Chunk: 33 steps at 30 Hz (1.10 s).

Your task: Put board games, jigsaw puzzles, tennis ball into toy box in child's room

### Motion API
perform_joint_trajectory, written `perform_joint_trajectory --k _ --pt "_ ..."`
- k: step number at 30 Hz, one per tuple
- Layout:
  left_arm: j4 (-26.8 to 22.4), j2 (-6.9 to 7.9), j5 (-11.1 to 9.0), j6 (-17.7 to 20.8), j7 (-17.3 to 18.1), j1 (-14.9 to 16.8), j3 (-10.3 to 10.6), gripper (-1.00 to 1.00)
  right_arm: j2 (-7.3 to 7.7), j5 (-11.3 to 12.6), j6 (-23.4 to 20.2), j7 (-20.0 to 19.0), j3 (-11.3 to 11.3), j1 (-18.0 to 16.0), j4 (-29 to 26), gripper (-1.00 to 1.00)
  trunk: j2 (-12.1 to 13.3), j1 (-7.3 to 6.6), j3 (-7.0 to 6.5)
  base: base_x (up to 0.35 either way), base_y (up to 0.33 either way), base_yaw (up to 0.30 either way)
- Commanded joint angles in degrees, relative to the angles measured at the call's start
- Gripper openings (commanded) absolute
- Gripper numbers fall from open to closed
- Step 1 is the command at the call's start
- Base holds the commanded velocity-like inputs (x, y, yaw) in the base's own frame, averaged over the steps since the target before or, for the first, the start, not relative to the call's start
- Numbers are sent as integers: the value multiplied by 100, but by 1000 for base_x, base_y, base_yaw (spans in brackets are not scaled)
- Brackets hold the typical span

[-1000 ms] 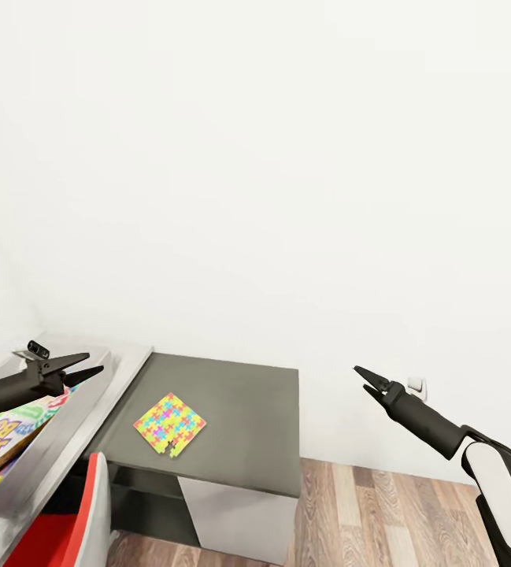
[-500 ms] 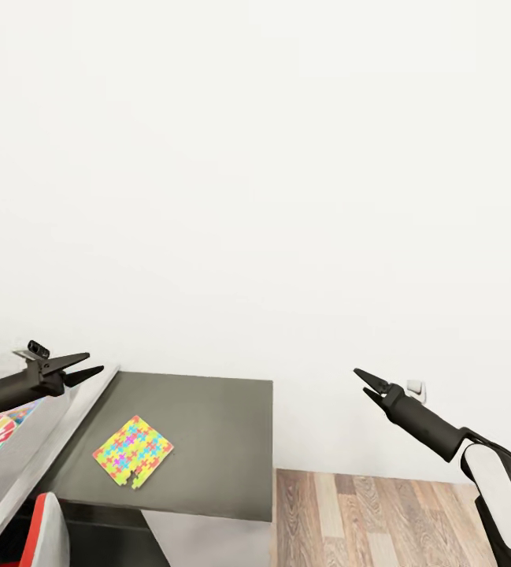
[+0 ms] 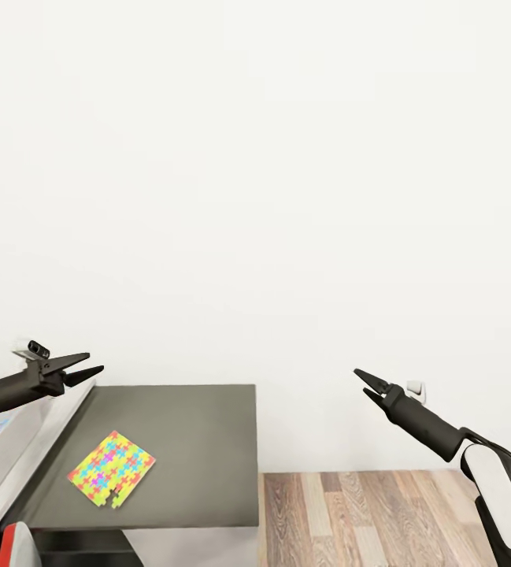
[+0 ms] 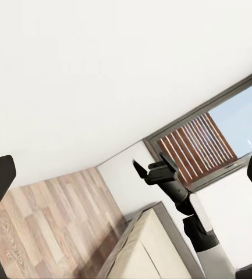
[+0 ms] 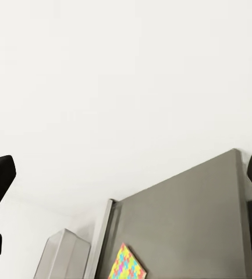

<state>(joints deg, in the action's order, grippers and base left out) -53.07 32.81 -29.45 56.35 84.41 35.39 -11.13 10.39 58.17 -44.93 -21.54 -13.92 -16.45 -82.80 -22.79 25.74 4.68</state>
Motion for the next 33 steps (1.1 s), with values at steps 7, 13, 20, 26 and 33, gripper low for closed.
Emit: perform_joint_trajectory --k 7,13,20,26,33 --pt "-1 -6 -8 59 -22 3 10 100 -2 -6 -33 -17 -8 -7 1 100 -12 4 -40 0 13 -203" --pt "4 -27 49 66 -260 3 42 100 -2 -21 -23 -12 -7 -7 -1 100 -12 4 -55 0 1 -68" --pt "7 -83 401 94 -1709 51 -1 100 -2 -37 -11 5 -10 -7 0 100 -12 4 -57 0 0 -8" --pt "8 -535 480 100 -3746 196 -10 100 -7 -43 7 70 -9 -7 0 100 -12 4 -57 0 0 0" --pt "8 -1254 487 -142 -6244 351 -16 100 -3 -49 -1 515 18 -14 0 100 -12 4 -57 0 0 0"
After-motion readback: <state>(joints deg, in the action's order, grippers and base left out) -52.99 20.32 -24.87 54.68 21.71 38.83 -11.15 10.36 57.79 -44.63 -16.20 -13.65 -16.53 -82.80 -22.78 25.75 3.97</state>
